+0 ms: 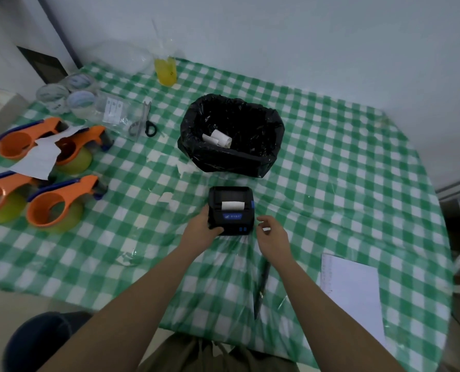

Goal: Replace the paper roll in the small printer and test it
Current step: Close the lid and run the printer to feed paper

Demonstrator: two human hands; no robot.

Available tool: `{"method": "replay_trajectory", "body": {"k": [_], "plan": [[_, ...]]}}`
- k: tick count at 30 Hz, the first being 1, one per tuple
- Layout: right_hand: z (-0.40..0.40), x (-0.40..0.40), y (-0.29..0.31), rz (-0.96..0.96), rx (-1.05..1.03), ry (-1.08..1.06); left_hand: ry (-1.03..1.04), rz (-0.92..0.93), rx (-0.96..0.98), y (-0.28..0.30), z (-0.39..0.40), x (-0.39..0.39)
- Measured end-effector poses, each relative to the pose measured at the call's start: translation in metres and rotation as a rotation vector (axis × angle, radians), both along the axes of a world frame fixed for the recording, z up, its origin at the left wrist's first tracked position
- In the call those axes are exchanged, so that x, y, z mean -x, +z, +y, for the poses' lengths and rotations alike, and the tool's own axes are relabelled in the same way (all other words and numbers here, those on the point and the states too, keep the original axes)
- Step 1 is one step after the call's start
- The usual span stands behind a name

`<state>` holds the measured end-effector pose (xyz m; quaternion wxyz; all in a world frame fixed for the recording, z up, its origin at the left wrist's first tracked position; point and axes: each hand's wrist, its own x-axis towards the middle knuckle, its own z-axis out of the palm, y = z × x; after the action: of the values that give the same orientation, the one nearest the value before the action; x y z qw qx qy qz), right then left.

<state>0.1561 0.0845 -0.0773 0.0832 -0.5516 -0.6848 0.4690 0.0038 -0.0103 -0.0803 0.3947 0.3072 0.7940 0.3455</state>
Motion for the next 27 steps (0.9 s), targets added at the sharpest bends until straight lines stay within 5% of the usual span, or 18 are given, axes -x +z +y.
{"method": "replay_trajectory", "body": {"k": [27], "plan": [[-0.0009,-0.0050,0.0001,-0.066,0.028,0.026,-0.101,0.127,0.031,0.0019,0.0000,0.0048]]}}
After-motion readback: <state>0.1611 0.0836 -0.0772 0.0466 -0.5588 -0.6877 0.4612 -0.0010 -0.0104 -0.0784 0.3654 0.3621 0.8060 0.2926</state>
